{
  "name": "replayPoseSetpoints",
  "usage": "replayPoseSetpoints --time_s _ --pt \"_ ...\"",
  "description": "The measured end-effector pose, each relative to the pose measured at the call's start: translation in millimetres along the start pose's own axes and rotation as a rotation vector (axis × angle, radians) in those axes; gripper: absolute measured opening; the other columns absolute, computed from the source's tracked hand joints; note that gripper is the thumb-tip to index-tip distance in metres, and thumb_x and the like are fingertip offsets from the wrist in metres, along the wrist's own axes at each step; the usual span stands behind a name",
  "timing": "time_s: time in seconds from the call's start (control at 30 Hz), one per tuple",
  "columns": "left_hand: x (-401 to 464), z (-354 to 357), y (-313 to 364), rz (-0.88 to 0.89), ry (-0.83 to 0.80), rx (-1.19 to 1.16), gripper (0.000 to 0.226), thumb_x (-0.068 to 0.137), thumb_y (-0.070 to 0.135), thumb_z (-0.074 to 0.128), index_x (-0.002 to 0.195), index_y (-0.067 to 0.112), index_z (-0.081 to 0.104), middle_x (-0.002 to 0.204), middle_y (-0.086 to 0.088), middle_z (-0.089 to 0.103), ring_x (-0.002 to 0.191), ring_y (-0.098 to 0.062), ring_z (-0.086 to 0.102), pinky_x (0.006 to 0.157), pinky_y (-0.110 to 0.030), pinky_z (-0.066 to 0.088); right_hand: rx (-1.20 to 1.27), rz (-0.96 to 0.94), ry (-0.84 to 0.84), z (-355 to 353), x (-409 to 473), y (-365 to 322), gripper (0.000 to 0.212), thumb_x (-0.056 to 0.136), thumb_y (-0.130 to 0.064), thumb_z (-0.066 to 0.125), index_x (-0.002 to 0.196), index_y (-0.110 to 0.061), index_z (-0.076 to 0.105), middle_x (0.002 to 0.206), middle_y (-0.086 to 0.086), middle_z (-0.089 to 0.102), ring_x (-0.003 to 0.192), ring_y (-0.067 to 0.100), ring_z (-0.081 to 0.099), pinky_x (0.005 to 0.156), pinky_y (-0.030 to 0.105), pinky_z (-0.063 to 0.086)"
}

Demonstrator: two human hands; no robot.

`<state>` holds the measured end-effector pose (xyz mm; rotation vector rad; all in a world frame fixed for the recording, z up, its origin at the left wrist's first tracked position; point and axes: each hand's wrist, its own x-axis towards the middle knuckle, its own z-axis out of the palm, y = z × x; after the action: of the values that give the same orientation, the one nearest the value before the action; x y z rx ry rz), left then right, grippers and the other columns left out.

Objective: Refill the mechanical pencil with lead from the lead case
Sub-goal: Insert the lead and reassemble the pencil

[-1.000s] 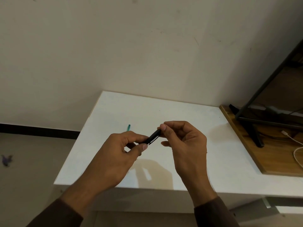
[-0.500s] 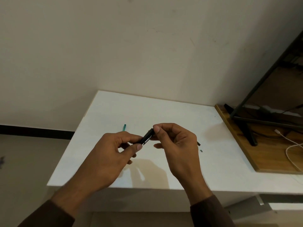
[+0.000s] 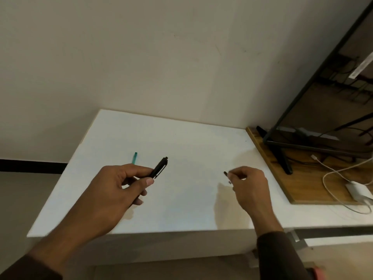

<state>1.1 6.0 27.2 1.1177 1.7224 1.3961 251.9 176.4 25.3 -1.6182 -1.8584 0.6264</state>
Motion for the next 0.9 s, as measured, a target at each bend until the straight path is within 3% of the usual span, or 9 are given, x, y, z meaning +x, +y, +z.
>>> replayPoseSetpoints --time_s 0.13,0.27,0.37,0.53,0.6,0.7,0.8,0.9 --pt "2.6 2.8 -1.6 -0.021 0.0 0.013 0.015 0.088 0.027 0.073 0.093 0.038 0.08 0.078 0.006 0.078 0.067 -0.018 0.077 0.063 -0.021 0.054 -0.188 0.117 -0.039 -2.7 11.8 34.8 0.019 0.1 -0.012 0.063 0.114 -0.009 0.077 0.115 0.01 0.075 0.088 0.014 0.058 0.09 0.029 0.047" --pt "3.5 5.0 -2.1 -0.018 0.0 0.028 0.015 0.089 0.025 0.072 0.095 0.037 0.08 0.078 0.008 0.077 0.067 -0.017 0.077 0.055 -0.015 0.055 -0.188 0.102 -0.046 4.6 16.7 36.1 0.017 0.099 -0.019 0.067 0.11 -0.011 0.077 0.109 0.008 0.075 0.078 0.01 0.055 0.083 0.027 0.044" --pt "3.5 5.5 -2.5 -0.014 0.001 0.017 0.017 0.089 0.023 0.073 0.092 0.038 0.08 0.077 0.008 0.077 0.067 -0.017 0.076 0.056 -0.012 0.056 -0.193 0.083 -0.049 9.4 16.9 34.5 0.018 0.097 -0.023 0.069 0.112 -0.014 0.077 0.109 0.004 0.074 0.085 0.015 0.058 0.084 0.029 0.048" --pt "2.7 3.9 -2.7 -0.025 -0.001 0.01 0.016 0.089 0.024 0.073 0.094 0.038 0.08 0.08 0.006 0.077 0.068 -0.017 0.076 0.059 -0.017 0.058 -0.217 0.065 -0.051 15.5 15.6 31.2 0.01 0.098 -0.016 0.066 0.1 -0.015 0.076 0.102 0.006 0.074 0.068 0.003 0.051 0.075 0.027 0.041" --pt "2.7 3.5 -2.2 -0.037 -0.003 0.005 0.015 0.09 0.025 0.073 0.096 0.036 0.081 0.08 0.002 0.077 0.069 -0.019 0.076 0.066 -0.024 0.061 -0.214 0.05 -0.045 16.3 12.5 25.1 0.008 0.099 -0.016 0.064 0.1 -0.015 0.072 0.103 0.006 0.073 0.072 0.007 0.054 0.076 0.029 0.043" --pt "3.6 1.9 -1.2 -0.047 0.004 -0.012 0.015 0.09 0.024 0.073 0.098 0.033 0.081 0.079 0.0 0.077 0.068 -0.02 0.076 0.069 -0.028 0.063 -0.02 -0.04 -0.038 19.3 1.3 -0.6 0.007 0.1 -0.018 0.064 0.099 -0.023 0.067 0.098 -0.003 0.071 0.085 0.012 0.065 0.079 0.028 0.051" --pt "3.5 1.4 0.8 -0.041 0.005 -0.014 0.015 0.09 0.024 0.073 0.096 0.035 0.081 0.079 0.002 0.077 0.067 -0.018 0.076 0.061 -0.018 0.059 0.38 -0.108 -0.142 27.5 -15.8 -44.4 0.017 0.098 -0.02 0.067 0.096 -0.036 0.072 0.085 -0.009 0.077 0.066 -0.001 0.064 0.061 0.018 0.053" --pt "2.5 1.0 2.0 -0.017 0.004 -0.015 0.017 0.09 0.022 0.072 0.097 0.035 0.081 0.08 0.005 0.077 0.071 -0.014 0.075 0.065 -0.021 0.062 0.664 -0.108 -0.244 37.0 -32.3 -78.6 0.014 0.096 -0.018 0.07 0.096 -0.028 0.08 0.088 -0.006 0.08 0.053 0.003 0.052 0.054 0.017 0.048"
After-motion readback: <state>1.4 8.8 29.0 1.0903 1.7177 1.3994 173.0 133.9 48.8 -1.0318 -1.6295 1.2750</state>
